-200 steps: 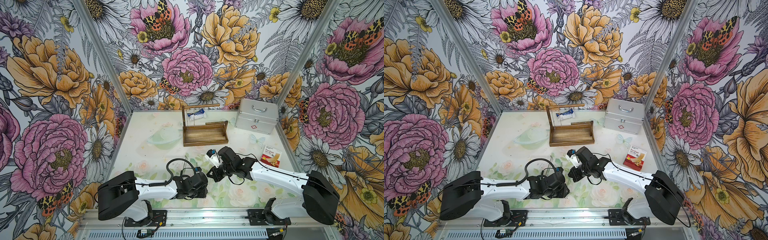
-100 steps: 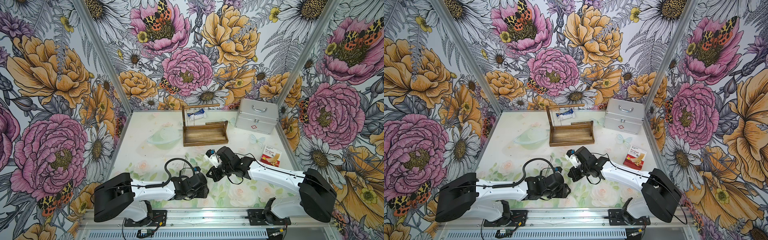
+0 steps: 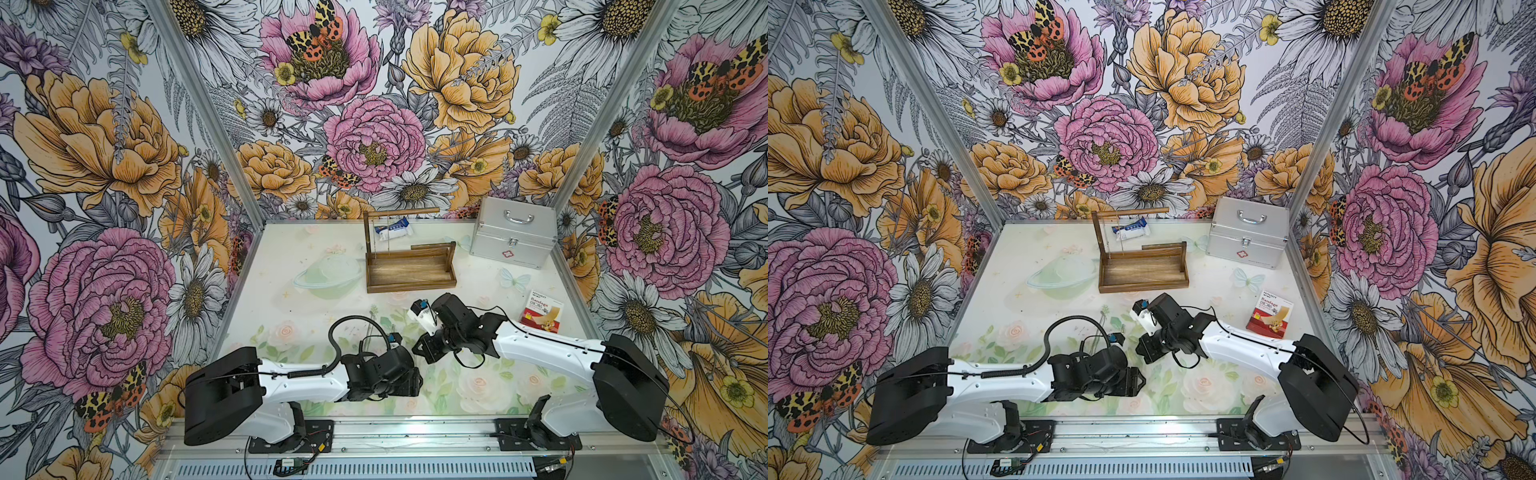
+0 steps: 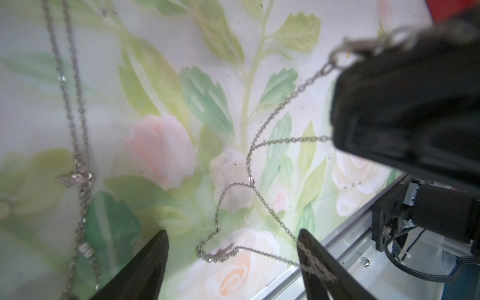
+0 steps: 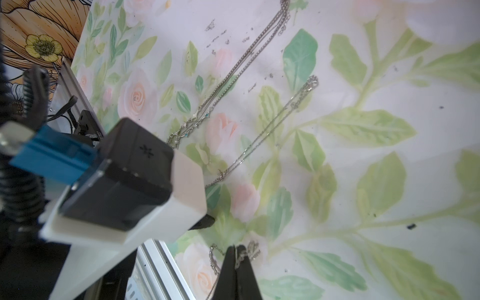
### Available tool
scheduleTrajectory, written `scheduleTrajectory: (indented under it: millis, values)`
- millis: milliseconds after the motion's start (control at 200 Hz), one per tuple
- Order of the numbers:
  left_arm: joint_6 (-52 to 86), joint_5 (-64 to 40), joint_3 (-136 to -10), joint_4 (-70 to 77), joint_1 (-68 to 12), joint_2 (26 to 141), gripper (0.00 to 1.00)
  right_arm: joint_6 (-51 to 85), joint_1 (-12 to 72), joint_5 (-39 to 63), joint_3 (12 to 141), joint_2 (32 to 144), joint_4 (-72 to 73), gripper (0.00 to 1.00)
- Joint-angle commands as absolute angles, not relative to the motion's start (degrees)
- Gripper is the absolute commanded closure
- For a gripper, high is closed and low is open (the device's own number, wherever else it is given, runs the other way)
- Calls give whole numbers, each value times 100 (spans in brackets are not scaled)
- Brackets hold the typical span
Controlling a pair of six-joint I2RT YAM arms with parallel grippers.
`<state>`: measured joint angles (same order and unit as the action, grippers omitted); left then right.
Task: Take the necklace off the jewelry display stand
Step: Place the necklace at the center of the board.
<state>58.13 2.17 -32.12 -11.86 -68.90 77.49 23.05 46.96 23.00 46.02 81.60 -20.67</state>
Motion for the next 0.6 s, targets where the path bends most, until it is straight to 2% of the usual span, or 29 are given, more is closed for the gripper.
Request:
scheduleTrajectory:
  millis: [0,595]
  values:
    - [5766,410,-3107,-1237,-6944,7576,19,2285,4739,2178,4780,8285,-1995,100]
    - [6037,220,-2883,-1467,-7080,7370,22,2430,4570,1945,4921,8799,-1988,100]
